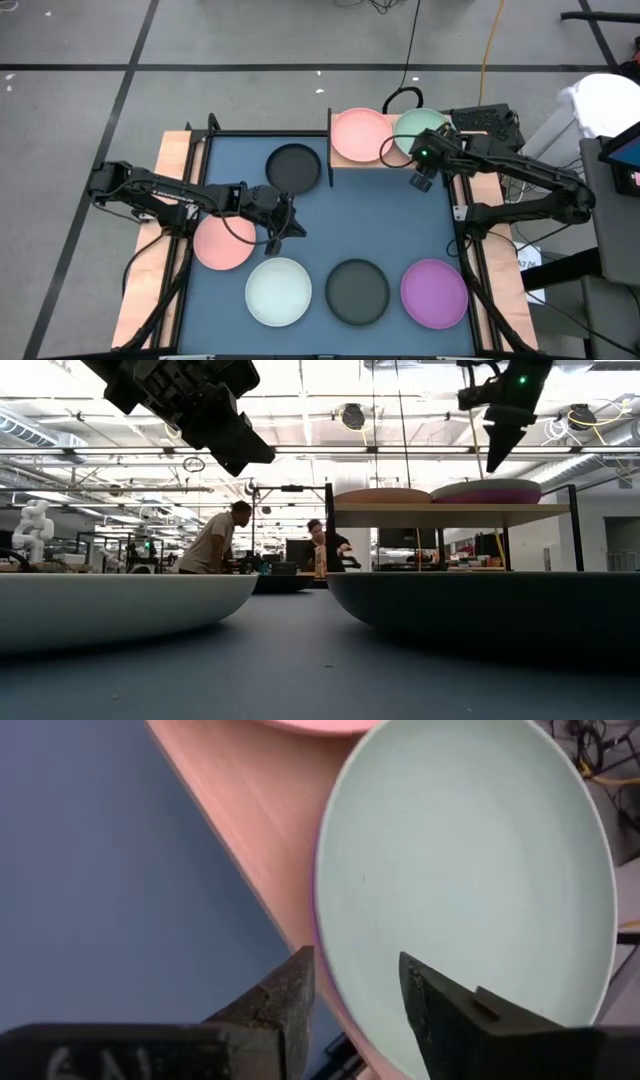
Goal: Place and stack plates onto a shelf
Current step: Stack the bottom black plate on top of the pink plate on the shelf
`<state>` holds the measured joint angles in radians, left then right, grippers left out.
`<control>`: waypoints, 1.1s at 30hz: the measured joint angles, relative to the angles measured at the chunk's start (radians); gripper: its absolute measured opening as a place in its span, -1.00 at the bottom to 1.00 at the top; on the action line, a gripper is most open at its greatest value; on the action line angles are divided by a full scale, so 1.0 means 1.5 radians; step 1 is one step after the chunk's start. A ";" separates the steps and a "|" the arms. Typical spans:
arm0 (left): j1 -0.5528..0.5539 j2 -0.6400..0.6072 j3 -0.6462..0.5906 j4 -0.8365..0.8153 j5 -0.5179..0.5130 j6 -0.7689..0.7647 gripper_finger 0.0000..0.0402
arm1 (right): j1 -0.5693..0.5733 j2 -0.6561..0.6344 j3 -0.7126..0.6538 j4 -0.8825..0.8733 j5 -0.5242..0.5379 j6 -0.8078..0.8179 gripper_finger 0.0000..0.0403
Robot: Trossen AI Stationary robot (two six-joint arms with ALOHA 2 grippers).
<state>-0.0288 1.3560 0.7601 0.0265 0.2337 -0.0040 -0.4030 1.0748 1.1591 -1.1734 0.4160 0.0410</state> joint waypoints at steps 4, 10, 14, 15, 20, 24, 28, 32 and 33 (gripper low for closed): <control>0.000 0.000 0.000 0.000 0.000 0.000 -0.83 | 0.000 0.000 0.000 -0.031 0.002 0.027 -0.37; -0.002 0.000 0.000 0.000 0.000 -0.001 -0.83 | 0.004 -0.017 0.000 -0.027 -0.035 0.071 -0.37; -0.013 0.000 0.000 0.000 0.000 0.000 -0.83 | 0.038 -0.047 0.000 -0.012 -0.054 0.108 -0.37; -0.015 0.000 0.000 0.000 0.000 0.000 -0.83 | 0.050 -0.054 0.000 -0.015 -0.052 0.121 -0.37; -0.032 0.000 0.000 0.001 -0.031 0.002 -0.83 | 0.112 -0.080 0.000 -0.019 -0.048 0.184 -0.37; -0.051 0.000 0.000 0.004 -0.066 0.012 -0.83 | 0.178 -0.084 -0.019 0.003 -0.048 0.226 -0.37; -0.068 0.000 0.000 0.019 -0.081 0.012 -0.83 | 0.242 -0.084 -0.080 0.064 -0.048 0.255 -0.37; -0.086 0.000 0.000 0.041 -0.084 0.017 -0.83 | 0.291 -0.084 -0.153 0.133 -0.048 0.267 -0.37; -0.090 0.000 0.000 0.044 -0.084 0.018 -0.83 | 0.300 -0.084 -0.169 0.147 -0.048 0.272 -0.37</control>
<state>-0.1631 1.3556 0.7601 0.0923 0.1071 0.0224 0.0475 0.9493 0.9051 -0.9524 0.3443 0.4494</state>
